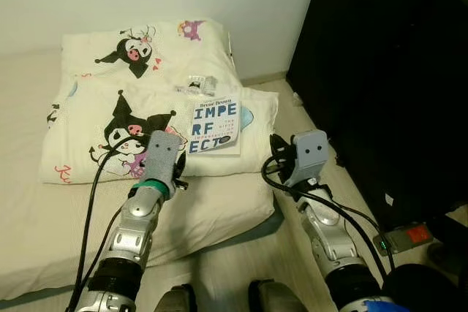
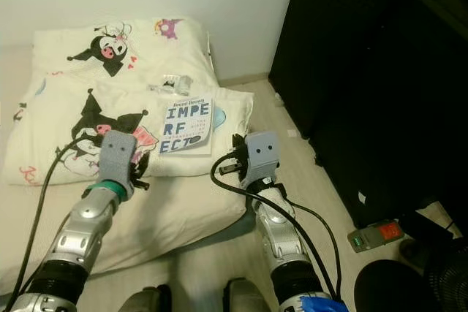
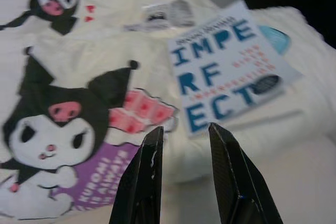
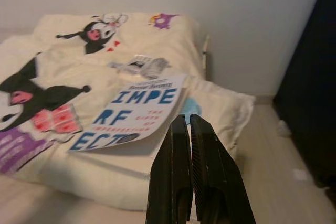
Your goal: Clean up the room
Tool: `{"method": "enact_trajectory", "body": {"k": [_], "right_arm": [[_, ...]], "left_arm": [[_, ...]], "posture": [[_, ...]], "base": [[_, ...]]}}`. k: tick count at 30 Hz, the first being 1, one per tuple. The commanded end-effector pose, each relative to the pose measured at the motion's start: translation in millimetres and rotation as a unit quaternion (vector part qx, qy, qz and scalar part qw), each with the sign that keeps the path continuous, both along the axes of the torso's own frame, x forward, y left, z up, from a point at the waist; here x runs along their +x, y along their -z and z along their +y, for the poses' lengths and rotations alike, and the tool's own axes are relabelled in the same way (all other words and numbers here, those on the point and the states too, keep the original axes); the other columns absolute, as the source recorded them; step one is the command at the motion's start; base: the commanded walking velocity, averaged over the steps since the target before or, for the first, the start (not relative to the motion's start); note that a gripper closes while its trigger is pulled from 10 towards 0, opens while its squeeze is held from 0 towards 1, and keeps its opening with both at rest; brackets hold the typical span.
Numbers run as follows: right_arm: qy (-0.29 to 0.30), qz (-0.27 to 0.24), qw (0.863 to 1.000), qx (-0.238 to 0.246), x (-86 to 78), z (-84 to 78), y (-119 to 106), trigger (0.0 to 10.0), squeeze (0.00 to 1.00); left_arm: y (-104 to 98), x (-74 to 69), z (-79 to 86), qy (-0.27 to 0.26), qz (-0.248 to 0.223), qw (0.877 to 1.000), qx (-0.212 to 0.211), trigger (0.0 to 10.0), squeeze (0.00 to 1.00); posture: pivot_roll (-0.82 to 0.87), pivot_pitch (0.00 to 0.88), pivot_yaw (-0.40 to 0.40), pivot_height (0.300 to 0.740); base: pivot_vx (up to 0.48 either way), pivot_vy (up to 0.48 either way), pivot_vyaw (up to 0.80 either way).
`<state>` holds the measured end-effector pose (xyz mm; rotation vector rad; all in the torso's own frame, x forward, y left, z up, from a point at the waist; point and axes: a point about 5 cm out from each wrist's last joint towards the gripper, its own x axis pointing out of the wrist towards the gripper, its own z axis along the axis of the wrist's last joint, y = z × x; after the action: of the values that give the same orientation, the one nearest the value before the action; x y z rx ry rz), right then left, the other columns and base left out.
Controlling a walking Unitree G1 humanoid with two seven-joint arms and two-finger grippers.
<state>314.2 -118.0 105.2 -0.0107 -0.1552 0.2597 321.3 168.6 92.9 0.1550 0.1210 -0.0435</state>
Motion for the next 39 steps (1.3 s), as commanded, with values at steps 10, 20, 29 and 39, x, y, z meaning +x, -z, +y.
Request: {"method": "enact_trajectory", "body": {"k": [10, 20, 29, 39], "right_arm": [[-0.001, -0.002, 1.000, -0.006, -3.5, 1.6, 1, 10.0, 0.00], [-0.005, 0.005, 1.000, -0.004, -7.1, 6.5, 4, 10.0, 0.00], [-0.005, 0.008, 1.000, -0.006, -7.2, 4.5, 5, 10.0, 0.00], [-0.003, 0.013, 1.000, -0.003, -8.7, 4.0, 7, 10.0, 0.00]], "left_arm": [[6, -9.4, 11.8, -0.017, 0.008, 1.000, 0.002, 10.0, 0.00], [10, -19.8, -12.8, 0.022, 0.015, 1.000, -0.011, 10.0, 0.00], [9, -22.2, -20.8, 0.034, 0.016, 0.999, -0.018, 10.0, 0.00], [8, -22.5, -20.3, 0.035, 0.018, 0.999, -0.016, 10.0, 0.00]], "posture": [[-0.06, 0.149, 0.017, 0.715], [-0.06, 0.150, 0.015, 0.675], [-0.06, 0.153, 0.014, 0.635], [-0.06, 0.155, 0.017, 0.605]], "base": [[0.000, 0.000, 0.00], [0.000, 0.000, 0.00], [0.000, 0.000, 0.00], [0.000, 0.000, 0.00]]}}
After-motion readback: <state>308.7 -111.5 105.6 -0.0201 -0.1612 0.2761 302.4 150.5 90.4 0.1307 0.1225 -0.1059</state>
